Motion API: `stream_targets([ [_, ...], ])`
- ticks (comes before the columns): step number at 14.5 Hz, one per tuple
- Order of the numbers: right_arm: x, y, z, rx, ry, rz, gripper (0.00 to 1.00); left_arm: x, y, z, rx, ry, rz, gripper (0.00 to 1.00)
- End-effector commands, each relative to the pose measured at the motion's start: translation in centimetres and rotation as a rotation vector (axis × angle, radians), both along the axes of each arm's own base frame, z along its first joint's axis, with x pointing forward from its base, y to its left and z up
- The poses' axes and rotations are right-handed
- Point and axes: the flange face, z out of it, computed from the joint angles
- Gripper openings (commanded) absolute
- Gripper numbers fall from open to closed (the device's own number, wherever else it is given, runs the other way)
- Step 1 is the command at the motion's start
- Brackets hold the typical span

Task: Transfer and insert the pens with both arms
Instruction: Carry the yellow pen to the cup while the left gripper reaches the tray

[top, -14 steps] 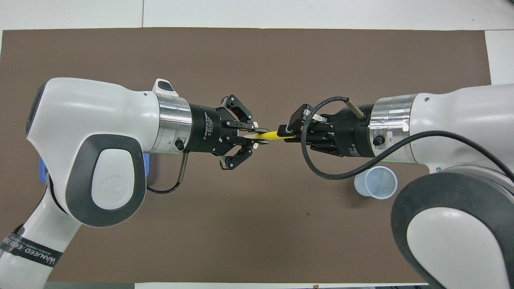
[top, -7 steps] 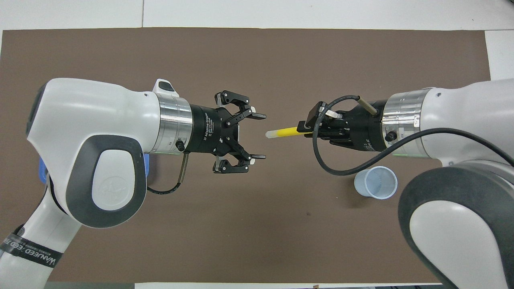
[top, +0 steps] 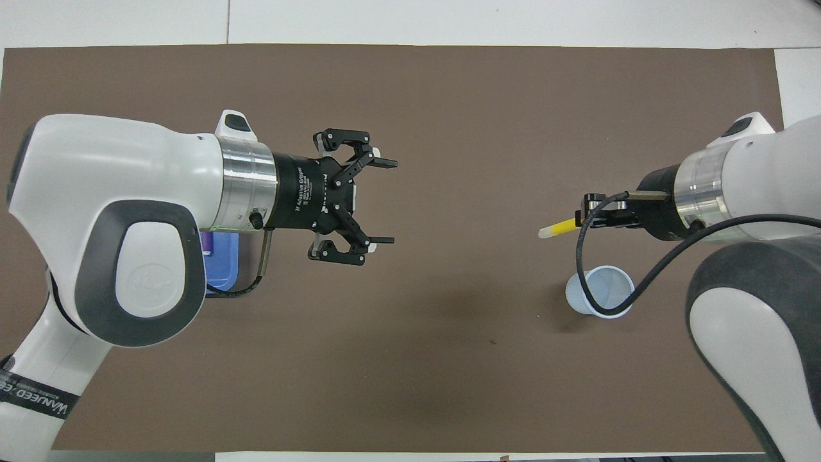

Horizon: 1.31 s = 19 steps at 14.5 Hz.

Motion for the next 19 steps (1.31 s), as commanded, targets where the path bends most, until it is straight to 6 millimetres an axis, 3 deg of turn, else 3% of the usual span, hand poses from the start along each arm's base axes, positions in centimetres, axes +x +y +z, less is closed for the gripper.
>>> stream_targets([
  [1, -0.6, -3.6, -0.1, -0.108, 0.015, 0.092, 0.00, -0.7, 4.1, -1.1, 0.079, -0.059, -0.092, 1.00],
  [6, -3.1, -8.6, -3.6, -0.150, 0.059, 0.055, 0.00, 0.5, 10.4, -2.8, 0.163, -0.203, -0.336, 1.00],
  [11, -5.0, -8.1, -6.2, -0.151, 0.093, 0.062, 0.00, 2.0, 17.5, -5.0, 0.338, -0.322, -0.566, 1.00],
  [14, -5.4, -8.2, -7.7, -0.153, 0.117, 0.065, 0.00, 2.9, 20.4, -6.9, 0.442, -0.399, -0.766, 1.00],
  [18, -5.3, -8.5, -10.0, -0.232, 0.093, 0.094, 0.00, 4.3, 25.5, -11.0, 0.528, -0.499, -1.038, 1.00],
  [19, -5.3, -7.9, -10.6, -0.239, 0.090, 0.111, 0.00, 4.5, 26.2, -12.2, 0.548, -0.524, -1.085, 1.00],
])
